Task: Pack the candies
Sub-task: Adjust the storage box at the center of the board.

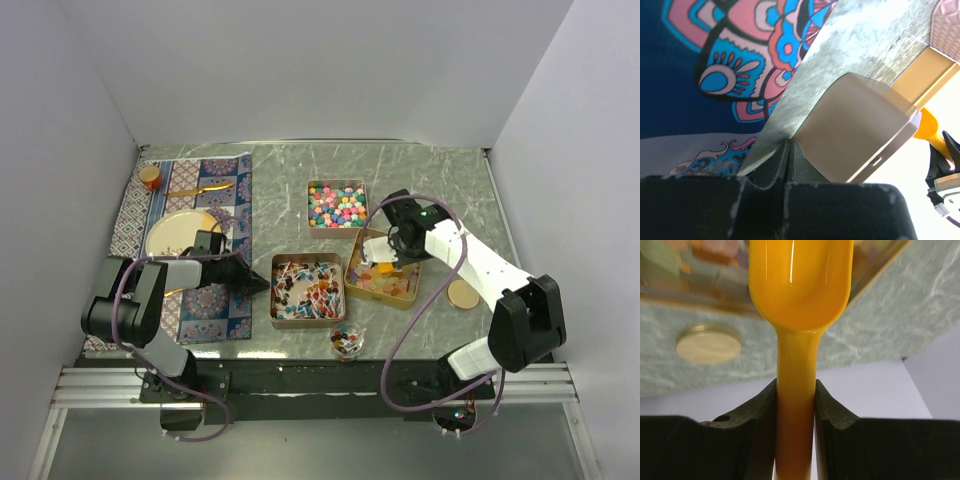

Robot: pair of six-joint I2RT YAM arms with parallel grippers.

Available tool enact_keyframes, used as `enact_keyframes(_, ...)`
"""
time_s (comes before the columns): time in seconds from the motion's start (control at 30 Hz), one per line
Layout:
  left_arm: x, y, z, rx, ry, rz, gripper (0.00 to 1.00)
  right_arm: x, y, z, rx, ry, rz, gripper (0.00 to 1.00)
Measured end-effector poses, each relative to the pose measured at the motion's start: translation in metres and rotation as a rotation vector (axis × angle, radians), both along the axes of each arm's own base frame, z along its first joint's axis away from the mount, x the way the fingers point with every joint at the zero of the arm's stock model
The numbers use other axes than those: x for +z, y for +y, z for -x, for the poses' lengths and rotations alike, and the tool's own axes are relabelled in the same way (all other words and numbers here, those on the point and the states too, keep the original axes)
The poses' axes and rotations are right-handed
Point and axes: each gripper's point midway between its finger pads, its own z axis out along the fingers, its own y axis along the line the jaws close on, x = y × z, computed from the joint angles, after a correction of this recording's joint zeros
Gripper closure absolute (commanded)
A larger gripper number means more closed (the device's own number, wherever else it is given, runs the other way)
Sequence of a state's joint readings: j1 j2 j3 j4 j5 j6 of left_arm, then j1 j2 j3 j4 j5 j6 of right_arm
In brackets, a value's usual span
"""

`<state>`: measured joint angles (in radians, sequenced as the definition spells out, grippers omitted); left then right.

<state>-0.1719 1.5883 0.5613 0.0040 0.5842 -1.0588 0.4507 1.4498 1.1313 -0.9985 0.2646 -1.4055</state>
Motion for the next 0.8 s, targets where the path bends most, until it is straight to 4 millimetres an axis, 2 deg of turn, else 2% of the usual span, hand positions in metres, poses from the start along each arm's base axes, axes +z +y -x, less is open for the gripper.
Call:
enact_keyframes(0.1, 0.000, 0.000, -0.003, -0.002, -0.005, -0.002, 0.99, -0.011, 0.009, -0.004, 0.014, -0.004, -0.047, 1.00)
enact_keyframes(0.2, 0.000, -0.001, -0.005, -0.005, -0.008, -0.003, 0.99, -0.029, 0.016, 0.003, 0.050, 0.036, -0.079, 1.00)
enact_keyframes(0.3, 0.000, -0.001, -0.005, -0.007, -0.010, -0.004, 0.99, -0.038, 0.017, 0.007, 0.075, 0.059, -0.083, 1.00)
enact_keyframes(0.5, 0.001, -0.001, -0.006, -0.007, -0.018, -0.002, 0.99, -0.047, 0.019, 0.008, 0.112, 0.089, -0.082, 1.00)
enact_keyframes(0.8, 0.003, -0.002, -0.016, -0.012, -0.036, -0.002, 0.99, -0.053, 0.028, -0.003, 0.207, 0.089, -0.080, 1.00)
